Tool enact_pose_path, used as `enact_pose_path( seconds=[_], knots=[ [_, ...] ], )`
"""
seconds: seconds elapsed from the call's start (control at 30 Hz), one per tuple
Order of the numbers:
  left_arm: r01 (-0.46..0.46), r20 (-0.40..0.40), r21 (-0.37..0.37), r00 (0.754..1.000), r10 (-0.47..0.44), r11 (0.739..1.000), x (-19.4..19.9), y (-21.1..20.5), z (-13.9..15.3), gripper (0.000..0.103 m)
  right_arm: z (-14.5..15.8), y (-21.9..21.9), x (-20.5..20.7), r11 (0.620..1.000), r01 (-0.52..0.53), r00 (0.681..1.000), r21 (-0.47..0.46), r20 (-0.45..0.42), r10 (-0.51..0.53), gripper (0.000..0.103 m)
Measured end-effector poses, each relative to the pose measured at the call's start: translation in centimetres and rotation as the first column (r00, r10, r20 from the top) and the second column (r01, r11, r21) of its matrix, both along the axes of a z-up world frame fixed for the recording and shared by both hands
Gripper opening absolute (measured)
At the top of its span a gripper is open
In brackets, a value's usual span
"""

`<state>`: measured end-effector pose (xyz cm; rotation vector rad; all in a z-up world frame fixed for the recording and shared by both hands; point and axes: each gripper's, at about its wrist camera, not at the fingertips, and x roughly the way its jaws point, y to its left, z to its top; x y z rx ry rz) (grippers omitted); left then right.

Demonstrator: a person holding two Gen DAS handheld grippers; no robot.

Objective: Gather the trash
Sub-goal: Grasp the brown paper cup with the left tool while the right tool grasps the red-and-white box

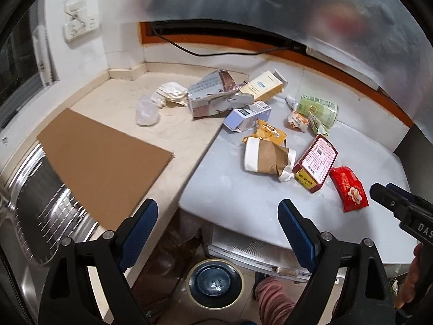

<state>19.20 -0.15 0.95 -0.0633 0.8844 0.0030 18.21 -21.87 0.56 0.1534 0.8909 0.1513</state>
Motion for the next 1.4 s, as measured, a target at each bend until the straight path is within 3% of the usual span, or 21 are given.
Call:
enact_pose_path(
  seconds=[0.13,0.5,0.63,0.8,1.23,1.4],
  knots=[
    [0.029,-0.04,-0.022,0.999,-0.03,0.999,2.8,-0.7,-0.9,0.089,-1.1,-0.7,2.5,1.0,0.014,0.999,-0.002,-0.041,-0.014,0.065],
    [0.095,-0.135,-0.086,0.985,-0.106,0.992,9.8,-3.7,-2.5,0.089,-3.8,-4.1,9.4,0.981,0.125,0.972,0.149,-0.215,-0.091,0.065],
    [0.073,-0.189,-0.128,0.977,-0.096,0.989,11.8,-4.3,-3.3,0.089,-5.1,-4.4,11.5,0.951,0.173,0.952,0.257,-0.291,-0.094,0.065],
    [-0.006,-0.244,-0.192,0.969,-0.042,0.981,13.8,-3.9,-3.9,0.089,-6.4,-3.5,13.3,0.93,0.21,0.936,0.302,-0.337,-0.102,0.065],
    [-0.166,-0.346,-0.197,0.934,0.09,0.966,16.2,-3.1,-6.1,0.089,-7.8,0.1,16.4,0.964,0.234,0.922,0.129,-0.343,-0.178,0.066],
    [-0.179,-0.34,-0.213,0.935,0.099,0.961,16.5,-3.4,-6.2,0.088,-8.0,0.7,16.7,0.978,0.2,0.93,0.06,-0.325,-0.17,0.067]
  ],
)
